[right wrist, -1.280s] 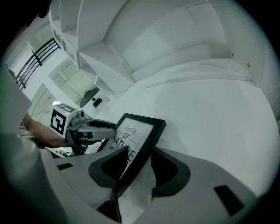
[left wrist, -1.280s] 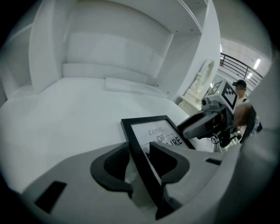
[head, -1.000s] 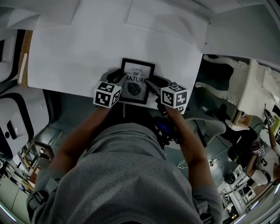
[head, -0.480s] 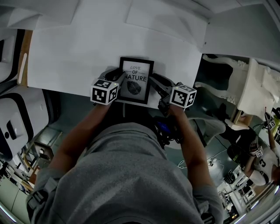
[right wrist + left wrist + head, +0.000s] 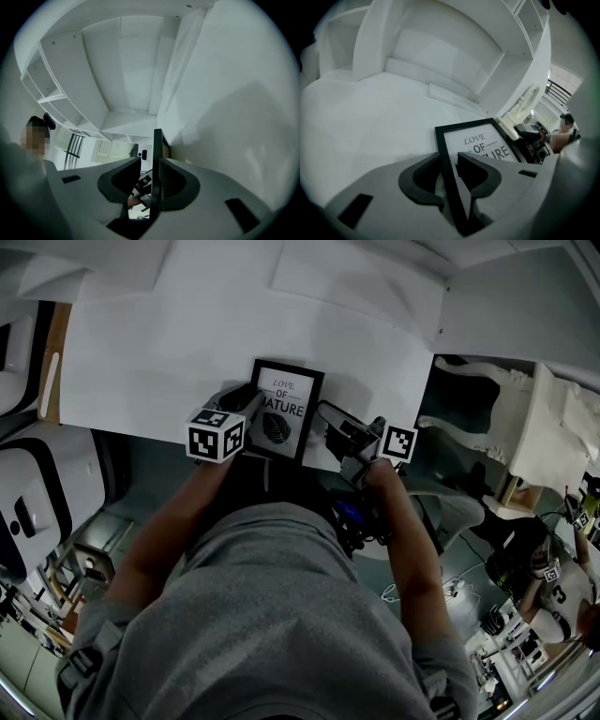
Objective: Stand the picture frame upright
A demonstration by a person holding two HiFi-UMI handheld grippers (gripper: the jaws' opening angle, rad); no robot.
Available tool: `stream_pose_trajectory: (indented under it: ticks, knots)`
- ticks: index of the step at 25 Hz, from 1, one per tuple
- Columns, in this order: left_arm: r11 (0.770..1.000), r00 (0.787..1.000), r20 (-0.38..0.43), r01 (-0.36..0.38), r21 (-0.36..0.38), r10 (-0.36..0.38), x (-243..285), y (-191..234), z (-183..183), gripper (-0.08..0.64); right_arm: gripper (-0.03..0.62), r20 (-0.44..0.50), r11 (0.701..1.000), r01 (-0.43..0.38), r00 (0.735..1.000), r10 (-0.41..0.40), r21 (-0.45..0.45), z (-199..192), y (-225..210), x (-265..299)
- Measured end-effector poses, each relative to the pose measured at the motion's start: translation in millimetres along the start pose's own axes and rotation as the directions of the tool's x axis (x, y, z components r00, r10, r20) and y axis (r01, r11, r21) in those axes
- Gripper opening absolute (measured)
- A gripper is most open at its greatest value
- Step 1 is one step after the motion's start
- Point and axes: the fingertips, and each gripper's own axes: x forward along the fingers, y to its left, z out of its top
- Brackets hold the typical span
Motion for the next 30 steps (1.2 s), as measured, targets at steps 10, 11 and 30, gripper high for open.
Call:
stream_pose_trajectory:
  ticks: [10, 11, 30]
  knots:
    - [0.999, 0.998, 0.033, -0.046, 0.021, 0.045, -4, 10, 1, 0.109, 0.124, -0.16, 0.995, 0.064, 0.984, -0.075, -0.075, -31, -15, 5]
    - [0.999, 0.998, 0.032, -0.049, 0.023, 0.049, -4, 10, 2, 0.109, 0.124, -0.161, 0.99, 0.102, 0.98, -0.116, -0.093, -31, -22, 3]
    - [0.983, 0.985, 0.045, 0.167, -0.078, -0.164, -12, -13, -3, 0.314, 0.084, -0.137, 0.982, 0.036, 0.989, -0.062, -0.188, -19, 4, 13]
